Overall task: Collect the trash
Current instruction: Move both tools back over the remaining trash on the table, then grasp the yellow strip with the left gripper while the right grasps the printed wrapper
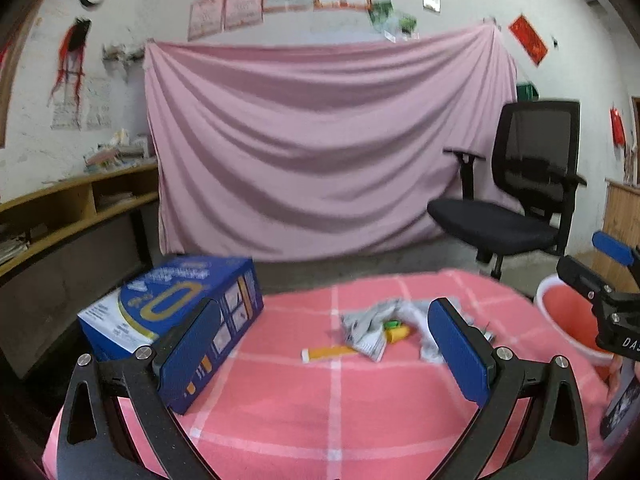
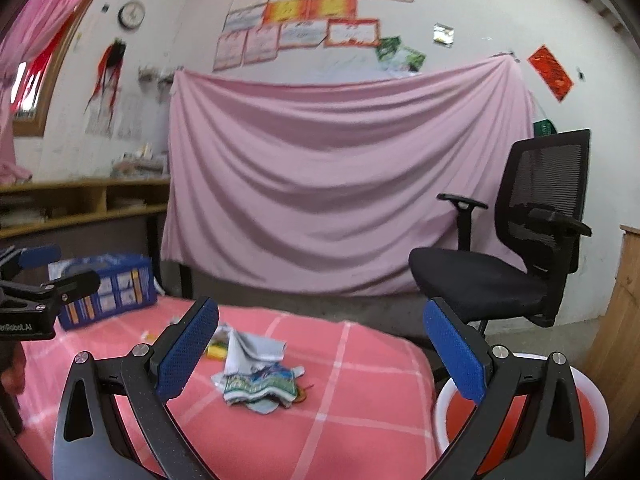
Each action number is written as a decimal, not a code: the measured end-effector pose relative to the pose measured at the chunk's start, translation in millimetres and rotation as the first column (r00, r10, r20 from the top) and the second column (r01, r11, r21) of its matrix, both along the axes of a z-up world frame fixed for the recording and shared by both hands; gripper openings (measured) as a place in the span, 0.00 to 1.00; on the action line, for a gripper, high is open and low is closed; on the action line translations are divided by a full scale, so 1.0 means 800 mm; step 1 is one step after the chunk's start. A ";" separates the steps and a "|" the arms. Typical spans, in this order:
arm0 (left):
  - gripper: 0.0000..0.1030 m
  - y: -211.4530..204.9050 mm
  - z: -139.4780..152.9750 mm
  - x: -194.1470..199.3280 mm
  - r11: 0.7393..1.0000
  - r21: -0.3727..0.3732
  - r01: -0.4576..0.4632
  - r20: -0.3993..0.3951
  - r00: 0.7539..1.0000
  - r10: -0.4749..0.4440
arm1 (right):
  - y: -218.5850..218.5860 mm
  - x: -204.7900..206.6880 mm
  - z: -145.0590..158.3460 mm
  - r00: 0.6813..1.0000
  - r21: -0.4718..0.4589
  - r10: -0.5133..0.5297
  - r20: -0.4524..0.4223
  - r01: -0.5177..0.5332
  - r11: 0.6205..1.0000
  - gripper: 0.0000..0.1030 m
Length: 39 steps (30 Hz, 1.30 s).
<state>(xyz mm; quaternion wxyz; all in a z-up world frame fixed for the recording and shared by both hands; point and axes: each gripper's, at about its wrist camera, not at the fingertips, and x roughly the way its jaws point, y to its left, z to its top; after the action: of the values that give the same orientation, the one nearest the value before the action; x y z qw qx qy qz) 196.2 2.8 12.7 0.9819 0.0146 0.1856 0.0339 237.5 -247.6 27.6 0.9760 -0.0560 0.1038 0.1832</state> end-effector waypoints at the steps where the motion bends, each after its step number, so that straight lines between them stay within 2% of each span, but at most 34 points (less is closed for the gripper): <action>1: 0.99 0.003 -0.003 0.005 1.000 0.001 0.007 -0.027 1.000 -0.007 | 0.003 0.005 -0.003 1.000 -0.012 0.002 -0.023 -0.002 1.000 1.00; 5: 0.99 0.010 -0.020 0.035 0.999 -0.010 0.031 -0.156 0.987 -0.032 | 0.012 0.032 -0.019 0.988 -0.049 0.006 -0.156 -0.013 0.999 1.00; 8: 0.98 0.016 -0.033 0.057 0.999 -0.032 0.044 -0.248 0.968 -0.050 | 0.022 0.060 -0.036 0.956 -0.083 0.014 -0.293 -0.040 0.996 1.00; 14: 0.98 0.023 -0.044 0.086 0.998 -0.014 0.069 -0.347 0.935 -0.070 | 0.035 0.091 -0.056 0.889 -0.071 0.062 -0.454 -0.105 0.992 0.99; 18: 0.88 0.023 -0.050 0.104 0.994 0.011 0.112 -0.389 0.916 -0.099 | 0.049 0.105 -0.063 0.859 -0.054 0.105 -0.501 -0.153 0.987 0.96; 21: 0.82 0.021 -0.059 0.117 0.990 0.023 0.142 -0.414 0.902 -0.120 | 0.069 0.118 -0.072 0.833 -0.098 0.111 -0.541 -0.193 0.976 0.84; 25: 0.81 0.014 -0.066 0.134 0.979 0.041 0.198 -0.435 0.886 -0.161 | 0.074 0.124 -0.081 0.803 -0.102 0.127 -0.582 -0.227 0.969 0.78; 28: 0.81 0.010 -0.076 0.151 0.968 0.034 0.250 -0.477 0.855 -0.204 | 0.067 0.126 -0.082 0.789 -0.077 0.137 -0.599 -0.227 0.971 0.78; 30: 0.73 0.009 -0.082 0.160 0.963 0.024 0.270 -0.506 0.833 -0.221 | 0.064 0.130 -0.085 0.775 -0.064 0.140 -0.616 -0.227 0.972 0.74; 32: 0.70 0.008 -0.088 0.168 0.953 0.004 0.302 -0.535 0.806 -0.254 | 0.061 0.133 -0.089 0.761 -0.060 0.140 -0.633 -0.229 0.972 0.61; 34: 0.68 0.010 -0.087 0.165 0.947 -0.001 0.322 -0.536 0.799 -0.272 | 0.060 0.132 -0.088 0.758 -0.056 0.145 -0.636 -0.233 0.971 0.60; 36: 0.55 0.010 -0.085 0.162 0.939 -0.018 0.344 -0.539 0.788 -0.299 | 0.059 0.129 -0.088 0.758 -0.058 0.153 -0.635 -0.244 0.968 0.59; 39: 0.43 0.006 -0.083 0.157 0.928 -0.012 0.372 -0.546 0.775 -0.317 | 0.056 0.127 -0.088 0.757 -0.054 0.158 -0.634 -0.247 0.968 0.59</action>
<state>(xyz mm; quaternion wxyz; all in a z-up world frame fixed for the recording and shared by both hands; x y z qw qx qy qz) 322.0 7.8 -53.8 0.8772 0.1048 0.4461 -0.1430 339.0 -203.0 -42.5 0.8544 -0.0684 0.4269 0.2883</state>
